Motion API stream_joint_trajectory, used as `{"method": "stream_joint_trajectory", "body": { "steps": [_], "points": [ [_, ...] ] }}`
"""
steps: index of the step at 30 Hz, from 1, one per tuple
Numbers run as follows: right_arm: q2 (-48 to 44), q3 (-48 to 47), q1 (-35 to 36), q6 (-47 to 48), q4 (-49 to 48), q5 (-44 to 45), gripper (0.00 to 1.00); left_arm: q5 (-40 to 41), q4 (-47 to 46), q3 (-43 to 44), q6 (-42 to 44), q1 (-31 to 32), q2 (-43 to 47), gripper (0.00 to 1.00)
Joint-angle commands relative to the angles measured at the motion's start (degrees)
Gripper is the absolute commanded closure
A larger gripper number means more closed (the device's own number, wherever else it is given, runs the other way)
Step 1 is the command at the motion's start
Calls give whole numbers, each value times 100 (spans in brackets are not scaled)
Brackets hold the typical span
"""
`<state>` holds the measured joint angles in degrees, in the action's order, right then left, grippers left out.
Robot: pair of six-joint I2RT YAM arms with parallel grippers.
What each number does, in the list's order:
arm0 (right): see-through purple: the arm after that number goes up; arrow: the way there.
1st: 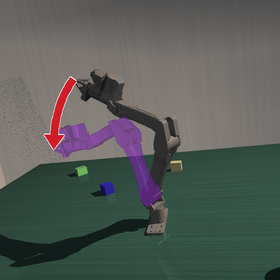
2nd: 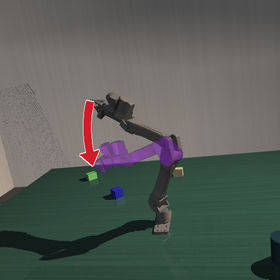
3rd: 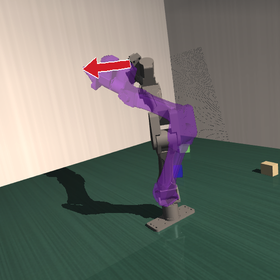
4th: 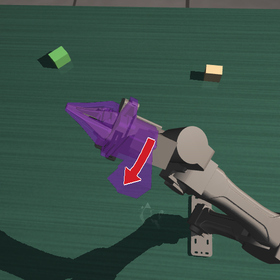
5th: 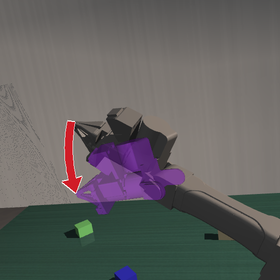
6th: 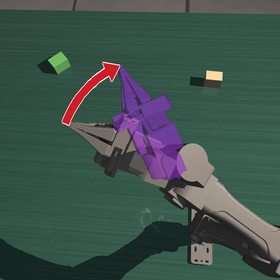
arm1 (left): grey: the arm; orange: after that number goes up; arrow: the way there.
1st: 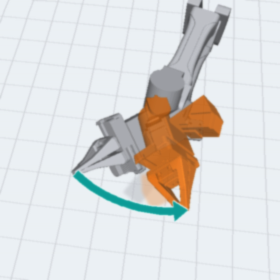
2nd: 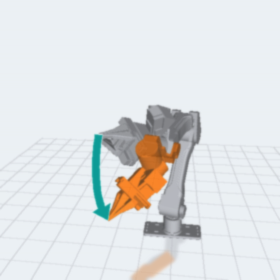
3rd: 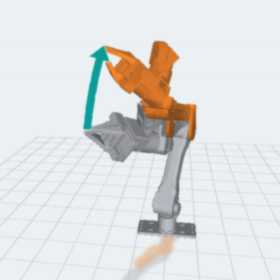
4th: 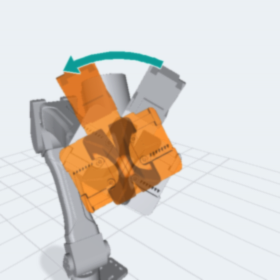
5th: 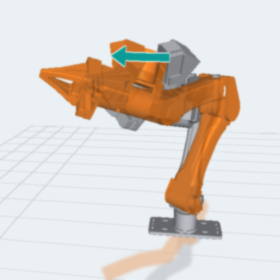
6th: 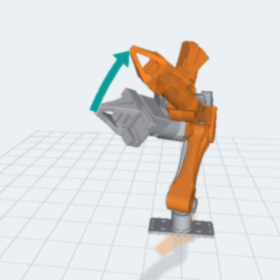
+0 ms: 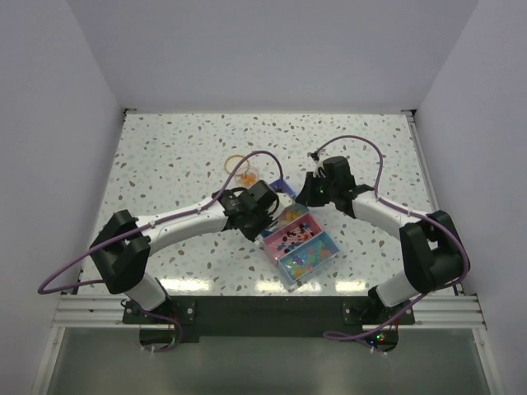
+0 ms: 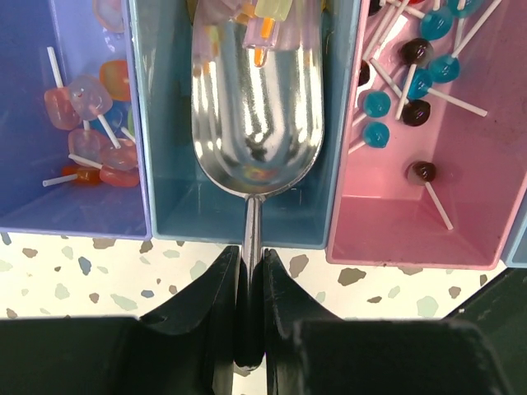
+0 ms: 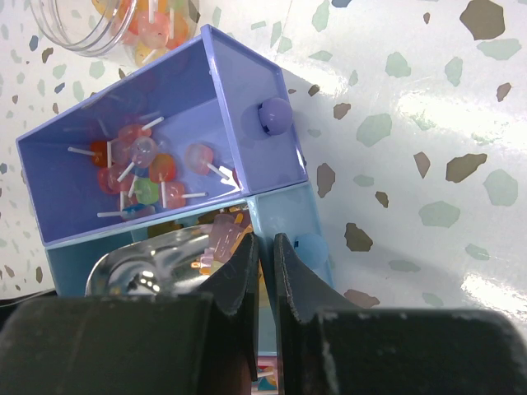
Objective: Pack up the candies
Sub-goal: Scoop the fake candies from the storage box.
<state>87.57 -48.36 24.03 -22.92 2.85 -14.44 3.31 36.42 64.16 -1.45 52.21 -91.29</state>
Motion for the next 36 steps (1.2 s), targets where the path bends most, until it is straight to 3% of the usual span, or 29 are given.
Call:
{"method": "stream_joint_trajectory", "body": {
  "steps": [1, 5, 9, 18, 22, 27, 30, 36],
  "points": [
    [225, 169, 207, -433, 682, -147, 100, 223, -1919, 61, -189, -26, 155, 100],
    [269, 2, 207, -372, 900, -112, 100, 90, -1973, 61, -119, -17, 208, 100],
    [339, -147, 216, -319, 1033, -191, 100, 143, -1377, 596, 119, 44, -20, 100],
    [550, -271, 304, -415, 1007, -261, 100, 284, -1155, 1239, 1200, 229, -460, 100],
    [647, -139, 304, -599, 806, -428, 100, -338, -1541, 846, 666, 150, -346, 100],
    [718, -16, 304, -758, 716, -587, 100, -841, -1858, 299, -328, -429, -285, 100],
    [718, -33, 304, -644, 839, -508, 100, -1095, -1858, 71, -548, -798, -153, 100],
    [832, -112, 295, -653, 823, -542, 100, -1262, -1664, 219, -645, -826, -363, 100]
  ]
}}
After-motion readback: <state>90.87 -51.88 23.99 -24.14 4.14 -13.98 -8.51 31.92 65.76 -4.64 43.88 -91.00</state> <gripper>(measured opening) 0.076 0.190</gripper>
